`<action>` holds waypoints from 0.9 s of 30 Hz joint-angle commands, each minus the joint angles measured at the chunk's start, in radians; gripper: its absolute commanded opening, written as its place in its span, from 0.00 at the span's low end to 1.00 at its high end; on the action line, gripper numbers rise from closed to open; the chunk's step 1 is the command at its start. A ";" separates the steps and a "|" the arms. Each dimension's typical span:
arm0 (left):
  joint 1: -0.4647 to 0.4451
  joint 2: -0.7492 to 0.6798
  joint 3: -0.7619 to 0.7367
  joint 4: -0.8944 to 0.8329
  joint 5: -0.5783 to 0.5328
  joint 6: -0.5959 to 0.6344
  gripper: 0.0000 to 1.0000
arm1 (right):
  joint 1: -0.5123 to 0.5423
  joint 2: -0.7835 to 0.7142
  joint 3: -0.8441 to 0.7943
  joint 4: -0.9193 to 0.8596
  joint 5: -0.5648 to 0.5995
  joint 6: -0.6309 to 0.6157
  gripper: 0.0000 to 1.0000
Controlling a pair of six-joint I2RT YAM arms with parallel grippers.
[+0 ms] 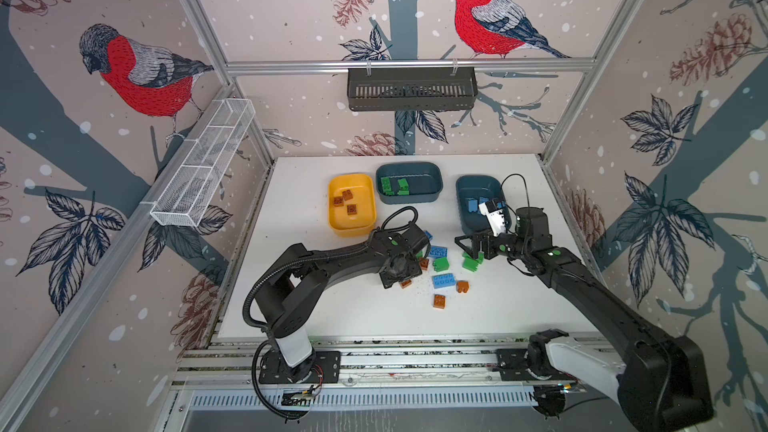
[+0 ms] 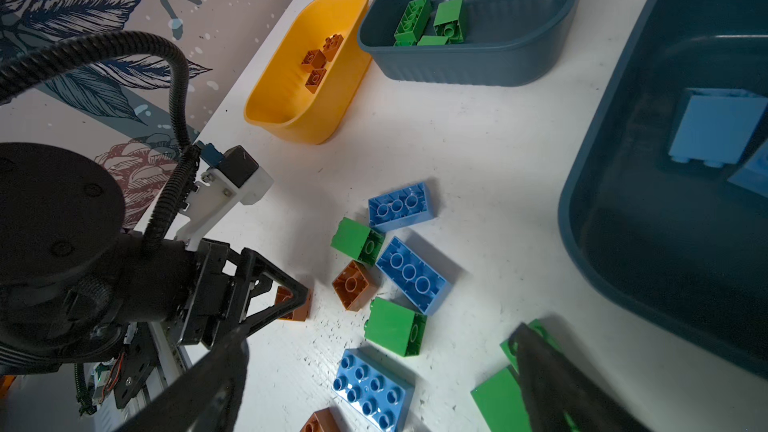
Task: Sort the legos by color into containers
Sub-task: 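Lower the left gripper onto a brown brick and grasp it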
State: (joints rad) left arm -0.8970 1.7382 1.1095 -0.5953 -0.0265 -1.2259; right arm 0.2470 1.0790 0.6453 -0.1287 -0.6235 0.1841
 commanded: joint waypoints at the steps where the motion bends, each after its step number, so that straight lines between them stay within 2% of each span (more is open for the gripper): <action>1: -0.007 0.024 0.014 -0.039 -0.026 -0.050 0.70 | 0.001 -0.007 -0.007 0.025 -0.018 0.006 0.99; 12: -0.017 0.076 0.007 -0.039 -0.024 -0.041 0.47 | 0.000 -0.012 -0.024 0.024 -0.017 -0.005 0.99; 14: -0.017 0.077 0.011 -0.041 -0.025 -0.036 0.40 | 0.000 -0.011 -0.024 0.023 -0.015 -0.006 1.00; 17: -0.017 0.067 0.015 -0.054 -0.029 -0.020 0.21 | 0.000 -0.012 -0.024 0.024 -0.016 -0.006 1.00; 20: -0.016 0.052 0.038 -0.103 -0.055 0.013 0.20 | -0.002 -0.010 -0.021 0.025 -0.015 -0.005 0.99; 23: -0.002 0.039 0.119 -0.202 -0.130 0.090 0.20 | -0.002 -0.005 -0.012 0.028 -0.016 -0.002 0.99; 27: 0.065 0.013 0.246 -0.284 -0.211 0.263 0.20 | 0.000 0.005 0.005 0.050 -0.035 0.015 0.99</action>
State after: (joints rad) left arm -0.8677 1.7706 1.3029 -0.7757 -0.1314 -1.0996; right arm 0.2455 1.0779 0.6365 -0.1204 -0.6312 0.1841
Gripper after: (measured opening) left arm 0.334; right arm 0.995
